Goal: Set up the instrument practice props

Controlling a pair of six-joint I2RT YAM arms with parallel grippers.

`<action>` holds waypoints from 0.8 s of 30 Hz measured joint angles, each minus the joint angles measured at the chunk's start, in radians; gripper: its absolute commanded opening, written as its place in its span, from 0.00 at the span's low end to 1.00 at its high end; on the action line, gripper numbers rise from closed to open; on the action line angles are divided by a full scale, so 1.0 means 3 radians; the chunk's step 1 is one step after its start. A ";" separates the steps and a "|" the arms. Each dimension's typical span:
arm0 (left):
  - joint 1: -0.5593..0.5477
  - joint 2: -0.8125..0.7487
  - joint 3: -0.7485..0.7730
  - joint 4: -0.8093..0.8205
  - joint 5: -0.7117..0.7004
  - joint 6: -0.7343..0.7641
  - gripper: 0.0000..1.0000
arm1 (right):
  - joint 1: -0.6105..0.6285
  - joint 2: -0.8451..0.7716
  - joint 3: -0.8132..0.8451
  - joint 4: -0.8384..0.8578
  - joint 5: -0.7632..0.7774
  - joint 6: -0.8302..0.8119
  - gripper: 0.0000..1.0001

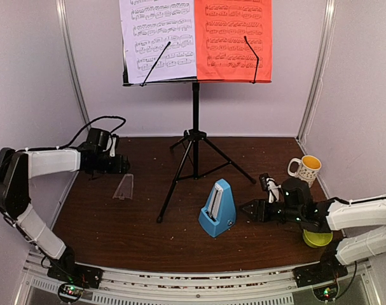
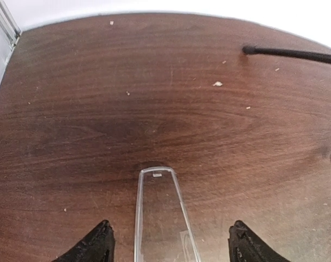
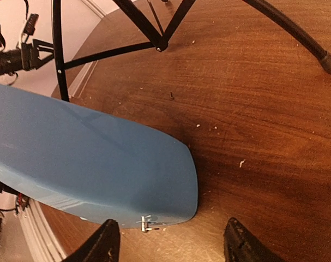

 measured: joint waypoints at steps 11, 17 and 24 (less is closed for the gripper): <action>-0.0483 -0.0739 -0.0556 0.0446 0.0081 0.0188 0.71 | 0.0078 0.0614 0.0008 0.0310 0.0001 0.0126 0.44; -0.0791 -0.1061 -0.0959 0.0754 0.0289 0.0435 0.65 | 0.0076 0.0933 0.0202 0.0416 0.0074 0.0153 0.41; -0.1097 -0.1050 -0.1002 0.1073 0.0577 0.0609 0.58 | 0.0074 0.1306 0.0590 0.0525 0.0086 0.0085 0.41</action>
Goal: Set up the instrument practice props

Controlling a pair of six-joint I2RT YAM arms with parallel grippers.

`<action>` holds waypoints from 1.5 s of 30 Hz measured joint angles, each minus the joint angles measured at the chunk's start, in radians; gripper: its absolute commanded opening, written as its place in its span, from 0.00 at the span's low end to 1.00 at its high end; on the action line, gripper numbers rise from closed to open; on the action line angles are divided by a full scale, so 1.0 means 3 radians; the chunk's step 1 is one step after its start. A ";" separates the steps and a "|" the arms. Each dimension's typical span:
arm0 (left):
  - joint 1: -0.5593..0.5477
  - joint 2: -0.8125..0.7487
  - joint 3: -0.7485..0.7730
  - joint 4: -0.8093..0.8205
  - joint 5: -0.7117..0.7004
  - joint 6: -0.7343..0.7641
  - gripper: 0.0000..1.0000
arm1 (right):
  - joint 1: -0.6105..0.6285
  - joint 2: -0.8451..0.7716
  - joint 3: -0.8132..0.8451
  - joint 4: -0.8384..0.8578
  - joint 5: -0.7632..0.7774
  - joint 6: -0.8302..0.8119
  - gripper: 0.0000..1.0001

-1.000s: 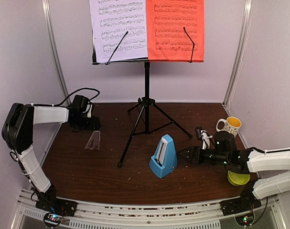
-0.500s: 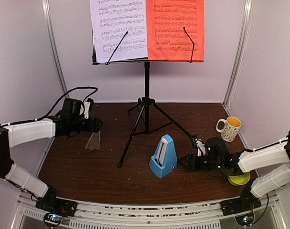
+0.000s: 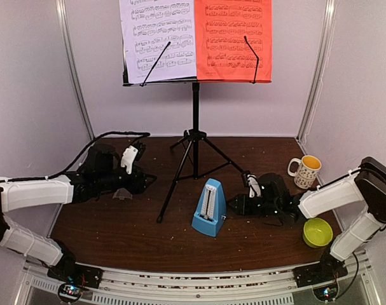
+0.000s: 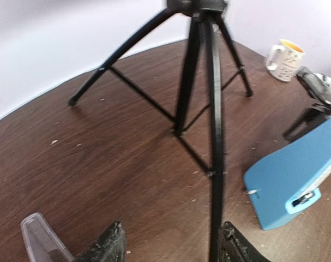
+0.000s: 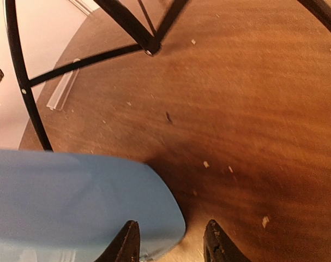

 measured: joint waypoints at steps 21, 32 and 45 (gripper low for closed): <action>-0.0614 0.0273 -0.0075 0.0362 0.0315 0.0186 0.45 | -0.0168 -0.0136 0.0287 0.0057 -0.0337 -0.0181 0.45; -0.0746 0.0543 -0.0167 0.0520 0.0319 0.0200 0.38 | 0.0090 -0.0445 -0.0149 -0.0198 -0.0394 -0.0244 0.40; -0.0932 0.0830 -0.0103 0.0565 0.0287 0.0197 0.27 | 0.0112 0.0287 0.0389 0.0015 -0.0502 -0.0195 0.38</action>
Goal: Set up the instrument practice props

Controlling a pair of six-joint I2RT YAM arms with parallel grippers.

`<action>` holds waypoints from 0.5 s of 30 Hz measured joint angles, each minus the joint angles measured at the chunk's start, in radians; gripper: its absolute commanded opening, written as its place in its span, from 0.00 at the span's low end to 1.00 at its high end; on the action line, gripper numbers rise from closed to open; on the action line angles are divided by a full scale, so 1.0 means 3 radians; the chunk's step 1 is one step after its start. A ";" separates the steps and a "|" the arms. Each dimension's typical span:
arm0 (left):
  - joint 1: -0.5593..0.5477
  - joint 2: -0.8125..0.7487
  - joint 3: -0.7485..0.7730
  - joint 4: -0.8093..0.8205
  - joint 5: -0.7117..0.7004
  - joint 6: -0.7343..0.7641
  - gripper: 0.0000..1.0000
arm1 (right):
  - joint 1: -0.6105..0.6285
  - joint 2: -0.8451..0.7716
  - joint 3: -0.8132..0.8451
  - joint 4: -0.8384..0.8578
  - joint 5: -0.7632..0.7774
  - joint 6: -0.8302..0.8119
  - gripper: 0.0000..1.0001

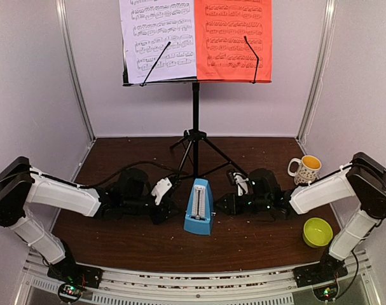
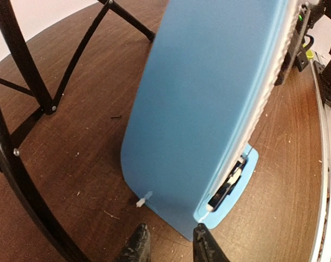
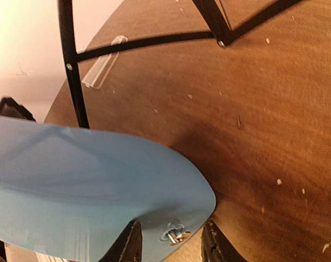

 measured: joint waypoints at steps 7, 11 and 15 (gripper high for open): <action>-0.0079 0.0155 0.0051 0.0207 -0.0058 -0.0076 0.25 | -0.0088 0.0084 0.0282 0.0006 -0.0078 -0.0080 0.40; -0.0085 0.0207 0.0056 0.0319 -0.0090 -0.0174 0.25 | -0.0136 0.0088 0.0317 0.0048 -0.0113 -0.0106 0.48; -0.0090 0.0308 0.0070 0.0479 -0.0112 -0.0317 0.25 | -0.0226 -0.0022 0.0217 0.0100 -0.0139 -0.0156 0.68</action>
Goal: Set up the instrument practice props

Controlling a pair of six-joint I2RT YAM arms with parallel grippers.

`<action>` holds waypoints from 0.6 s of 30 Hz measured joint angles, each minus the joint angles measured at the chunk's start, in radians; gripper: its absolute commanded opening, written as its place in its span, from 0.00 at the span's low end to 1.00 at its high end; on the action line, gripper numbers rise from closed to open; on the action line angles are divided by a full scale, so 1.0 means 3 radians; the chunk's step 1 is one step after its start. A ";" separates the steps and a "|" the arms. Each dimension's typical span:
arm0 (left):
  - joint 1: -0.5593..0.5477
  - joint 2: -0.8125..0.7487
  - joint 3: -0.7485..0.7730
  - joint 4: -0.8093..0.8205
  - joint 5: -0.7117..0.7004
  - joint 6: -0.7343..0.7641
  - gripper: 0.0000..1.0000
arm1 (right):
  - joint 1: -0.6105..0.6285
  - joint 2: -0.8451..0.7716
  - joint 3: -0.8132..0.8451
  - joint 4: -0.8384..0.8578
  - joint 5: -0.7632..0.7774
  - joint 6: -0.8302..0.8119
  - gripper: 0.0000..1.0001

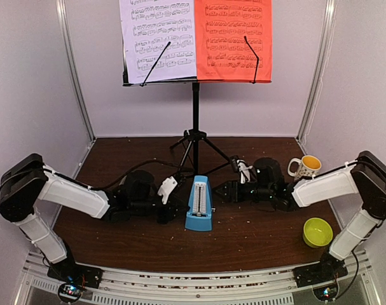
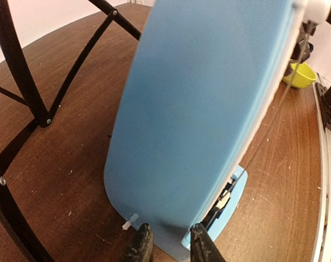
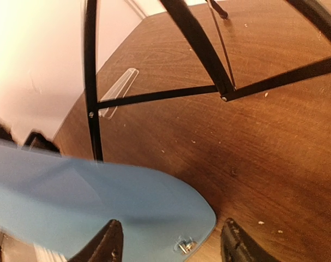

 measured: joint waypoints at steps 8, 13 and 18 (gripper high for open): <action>-0.0004 0.0047 0.0001 0.0196 -0.0064 -0.0169 0.26 | -0.0019 -0.0633 -0.0515 0.0094 -0.0048 -0.0108 0.84; -0.0005 0.0069 0.0004 0.0264 -0.0065 -0.0226 0.26 | 0.0247 -0.0708 -0.0596 0.0114 0.0052 -0.0094 0.94; -0.0075 0.0173 0.0018 0.0359 -0.0079 -0.0298 0.25 | 0.0484 -0.0708 -0.0496 0.0061 0.0212 -0.0070 0.94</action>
